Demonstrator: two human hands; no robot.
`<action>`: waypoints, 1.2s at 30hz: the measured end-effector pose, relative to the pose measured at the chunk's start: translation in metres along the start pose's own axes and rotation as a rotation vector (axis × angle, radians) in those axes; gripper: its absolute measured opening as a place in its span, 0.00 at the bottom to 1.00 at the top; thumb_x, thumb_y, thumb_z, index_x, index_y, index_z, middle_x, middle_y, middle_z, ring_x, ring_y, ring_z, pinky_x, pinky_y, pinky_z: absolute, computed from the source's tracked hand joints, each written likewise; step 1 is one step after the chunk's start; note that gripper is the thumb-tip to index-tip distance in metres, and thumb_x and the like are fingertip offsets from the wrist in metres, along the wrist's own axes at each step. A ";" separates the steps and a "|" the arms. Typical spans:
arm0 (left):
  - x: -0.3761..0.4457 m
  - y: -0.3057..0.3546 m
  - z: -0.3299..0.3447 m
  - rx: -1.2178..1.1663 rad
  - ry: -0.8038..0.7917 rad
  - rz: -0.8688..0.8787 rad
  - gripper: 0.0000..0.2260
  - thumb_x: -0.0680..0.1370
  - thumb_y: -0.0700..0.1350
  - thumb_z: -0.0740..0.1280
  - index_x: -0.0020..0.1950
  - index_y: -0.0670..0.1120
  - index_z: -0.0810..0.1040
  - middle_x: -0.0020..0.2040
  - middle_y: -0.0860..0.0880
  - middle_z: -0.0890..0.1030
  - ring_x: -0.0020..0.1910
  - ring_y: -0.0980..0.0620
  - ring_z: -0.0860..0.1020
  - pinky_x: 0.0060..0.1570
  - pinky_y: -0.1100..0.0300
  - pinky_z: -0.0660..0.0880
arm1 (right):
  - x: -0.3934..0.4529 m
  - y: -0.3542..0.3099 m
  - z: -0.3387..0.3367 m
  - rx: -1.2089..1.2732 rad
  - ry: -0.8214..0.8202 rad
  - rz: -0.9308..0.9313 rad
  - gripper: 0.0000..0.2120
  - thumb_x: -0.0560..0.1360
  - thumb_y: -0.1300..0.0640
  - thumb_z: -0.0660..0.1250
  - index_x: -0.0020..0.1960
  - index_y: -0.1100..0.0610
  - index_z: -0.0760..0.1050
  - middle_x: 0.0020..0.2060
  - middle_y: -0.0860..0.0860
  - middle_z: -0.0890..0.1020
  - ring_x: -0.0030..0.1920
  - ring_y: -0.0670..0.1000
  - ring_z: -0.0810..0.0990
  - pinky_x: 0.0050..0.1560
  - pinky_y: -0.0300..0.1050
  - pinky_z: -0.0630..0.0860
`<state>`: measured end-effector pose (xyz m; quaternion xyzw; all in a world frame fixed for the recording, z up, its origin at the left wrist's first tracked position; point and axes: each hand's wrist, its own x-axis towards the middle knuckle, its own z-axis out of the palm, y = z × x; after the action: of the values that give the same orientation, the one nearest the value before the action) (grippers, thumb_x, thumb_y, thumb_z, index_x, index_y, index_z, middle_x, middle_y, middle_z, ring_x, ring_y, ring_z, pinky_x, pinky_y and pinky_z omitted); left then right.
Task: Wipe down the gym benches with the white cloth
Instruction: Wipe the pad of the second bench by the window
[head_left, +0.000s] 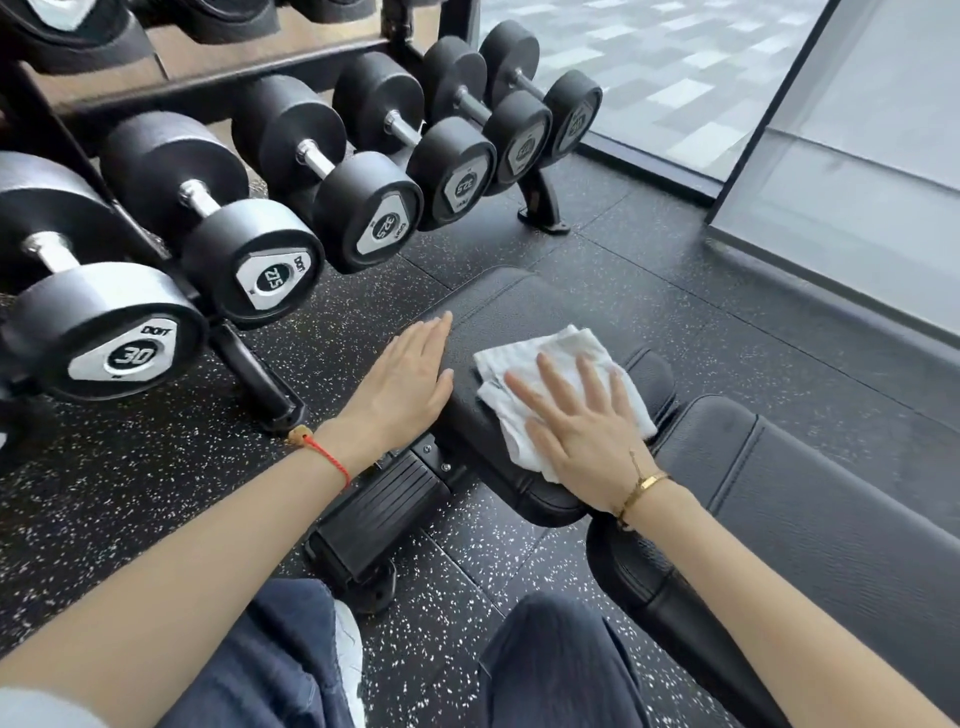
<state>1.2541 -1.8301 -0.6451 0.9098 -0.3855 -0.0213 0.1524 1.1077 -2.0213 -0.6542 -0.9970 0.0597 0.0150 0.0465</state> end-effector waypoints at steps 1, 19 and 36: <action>0.001 0.003 0.001 0.010 -0.008 -0.001 0.28 0.83 0.47 0.55 0.80 0.42 0.48 0.79 0.44 0.57 0.79 0.47 0.54 0.78 0.49 0.52 | -0.002 0.007 -0.001 -0.002 0.002 0.041 0.25 0.78 0.37 0.33 0.75 0.30 0.40 0.79 0.43 0.45 0.78 0.60 0.39 0.74 0.64 0.37; 0.001 0.017 0.011 0.114 -0.038 -0.056 0.25 0.84 0.52 0.52 0.80 0.44 0.54 0.79 0.42 0.54 0.79 0.44 0.50 0.77 0.43 0.49 | -0.038 0.013 -0.002 0.045 -0.003 0.134 0.24 0.82 0.40 0.41 0.76 0.32 0.40 0.79 0.44 0.40 0.77 0.59 0.35 0.74 0.64 0.34; 0.001 0.085 0.033 0.110 -0.028 0.134 0.25 0.84 0.52 0.51 0.80 0.47 0.53 0.81 0.46 0.52 0.80 0.47 0.46 0.77 0.41 0.46 | -0.106 0.040 -0.015 -0.100 -0.078 0.247 0.25 0.81 0.41 0.38 0.77 0.36 0.38 0.80 0.45 0.46 0.78 0.61 0.42 0.74 0.66 0.38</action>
<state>1.1903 -1.8951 -0.6510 0.8886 -0.4481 -0.0027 0.0977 0.9986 -2.0495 -0.6386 -0.9818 0.1792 0.0622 -0.0033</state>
